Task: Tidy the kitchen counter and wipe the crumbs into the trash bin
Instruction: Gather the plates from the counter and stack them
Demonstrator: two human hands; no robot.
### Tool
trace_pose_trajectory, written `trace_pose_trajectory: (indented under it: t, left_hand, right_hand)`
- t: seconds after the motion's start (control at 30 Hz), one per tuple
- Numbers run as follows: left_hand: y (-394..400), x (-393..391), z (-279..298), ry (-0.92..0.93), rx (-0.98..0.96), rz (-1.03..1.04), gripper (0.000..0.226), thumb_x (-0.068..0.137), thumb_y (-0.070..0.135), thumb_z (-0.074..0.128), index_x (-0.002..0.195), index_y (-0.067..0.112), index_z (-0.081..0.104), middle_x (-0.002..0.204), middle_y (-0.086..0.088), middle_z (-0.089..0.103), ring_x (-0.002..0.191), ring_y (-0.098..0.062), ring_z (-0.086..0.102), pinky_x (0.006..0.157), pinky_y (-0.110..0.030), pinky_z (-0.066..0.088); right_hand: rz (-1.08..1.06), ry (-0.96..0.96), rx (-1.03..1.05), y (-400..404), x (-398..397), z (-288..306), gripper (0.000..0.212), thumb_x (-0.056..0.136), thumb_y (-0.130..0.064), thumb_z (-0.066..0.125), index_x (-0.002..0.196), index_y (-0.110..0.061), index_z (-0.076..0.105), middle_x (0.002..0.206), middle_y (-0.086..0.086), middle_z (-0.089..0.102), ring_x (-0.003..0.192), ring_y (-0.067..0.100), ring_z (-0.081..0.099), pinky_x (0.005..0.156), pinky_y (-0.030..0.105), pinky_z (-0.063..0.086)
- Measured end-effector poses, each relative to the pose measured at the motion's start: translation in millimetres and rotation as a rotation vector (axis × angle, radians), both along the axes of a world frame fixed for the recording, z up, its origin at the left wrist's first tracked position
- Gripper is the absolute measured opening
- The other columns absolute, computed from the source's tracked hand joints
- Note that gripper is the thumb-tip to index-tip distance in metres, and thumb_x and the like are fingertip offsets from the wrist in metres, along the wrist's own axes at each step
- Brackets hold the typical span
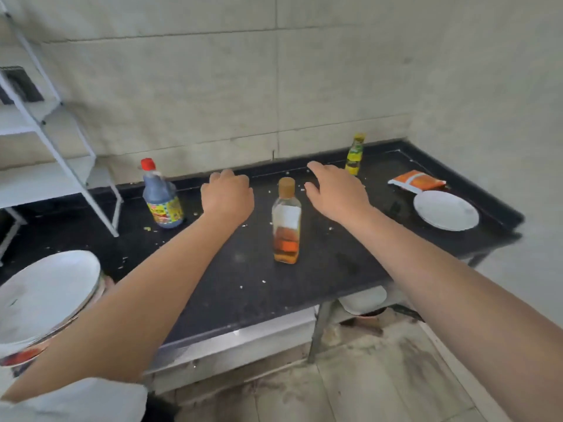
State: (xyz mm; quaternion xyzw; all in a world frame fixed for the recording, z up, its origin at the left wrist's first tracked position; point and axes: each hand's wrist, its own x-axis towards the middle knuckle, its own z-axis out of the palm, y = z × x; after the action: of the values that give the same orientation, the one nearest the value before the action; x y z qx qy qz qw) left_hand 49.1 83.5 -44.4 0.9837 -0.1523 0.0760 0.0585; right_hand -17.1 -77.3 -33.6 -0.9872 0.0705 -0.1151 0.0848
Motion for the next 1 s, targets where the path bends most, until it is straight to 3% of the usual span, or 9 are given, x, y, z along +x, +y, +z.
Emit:
trace_pose_trajectory:
  t: [0.2,0.4,0.5,0.57,0.83,1.0]
  left_hand:
    - [-129,-32,13,0.013,-0.004,-0.169,0.034,0.095,0.025,0.041,0.119,0.011,0.06,0.125,-0.012,0.051,0.121,-0.031,0.043,0.094,-0.039,0.041]
    - [-237,-23,-2,0.086,0.028,-0.303,0.035,0.097,0.03,0.04,0.119,0.011,0.06,0.125,-0.012,0.051,0.12,-0.03,0.046,0.093,-0.04,0.043]
    - [-301,-6,-11,0.128,0.051,-0.372,0.036,0.097,0.033,0.041,0.117,0.01,0.06,0.123,-0.013,0.052,0.115,-0.03,0.049,0.088,-0.04,0.045]
    - [-341,9,-15,0.138,0.064,-0.397,0.036,0.097,0.033,0.041,0.121,0.011,0.058,0.124,-0.012,0.052,0.115,-0.029,0.05,0.087,-0.038,0.046]
    - [-470,58,-29,0.251,0.181,-0.416,0.035,0.098,0.027,0.042,0.129,0.014,0.052,0.13,-0.01,0.048,0.121,-0.027,0.047,0.095,-0.036,0.043]
    - [-519,73,-71,0.48,0.189,-0.36,0.032,0.097,0.025,0.043,0.12,0.009,0.058,0.117,-0.007,0.06,0.107,-0.023,0.058,0.08,-0.028,0.044]
  right_hand:
    - [-0.19,0.015,0.078,-124,-50,0,0.043,0.096,-0.028,0.039,0.136,-0.012,0.038,0.13,0.013,0.053,0.117,0.032,0.05,0.091,0.041,0.045]
    - [-0.358,0.092,0.191,-232,-67,-26,0.042,0.095,-0.025,0.042,0.135,-0.012,0.041,0.124,0.013,0.058,0.112,0.032,0.054,0.084,0.033,0.043]
    - [-0.417,0.177,0.123,-293,-61,-38,0.043,0.096,-0.028,0.04,0.136,-0.011,0.039,0.13,0.014,0.054,0.118,0.032,0.051,0.093,0.038,0.043]
    - [-0.425,0.212,0.086,-331,-49,-41,0.044,0.095,-0.029,0.042,0.135,-0.01,0.04,0.134,0.013,0.051,0.122,0.032,0.048,0.096,0.04,0.042]
    - [-0.408,0.272,0.098,-450,2,-46,0.04,0.095,-0.024,0.041,0.132,-0.01,0.043,0.126,0.013,0.054,0.114,0.031,0.051,0.086,0.033,0.043]
    - [-0.385,0.363,0.17,-501,22,-78,0.038,0.096,-0.025,0.039,0.129,-0.008,0.048,0.128,0.012,0.054,0.116,0.028,0.051,0.093,0.035,0.045]
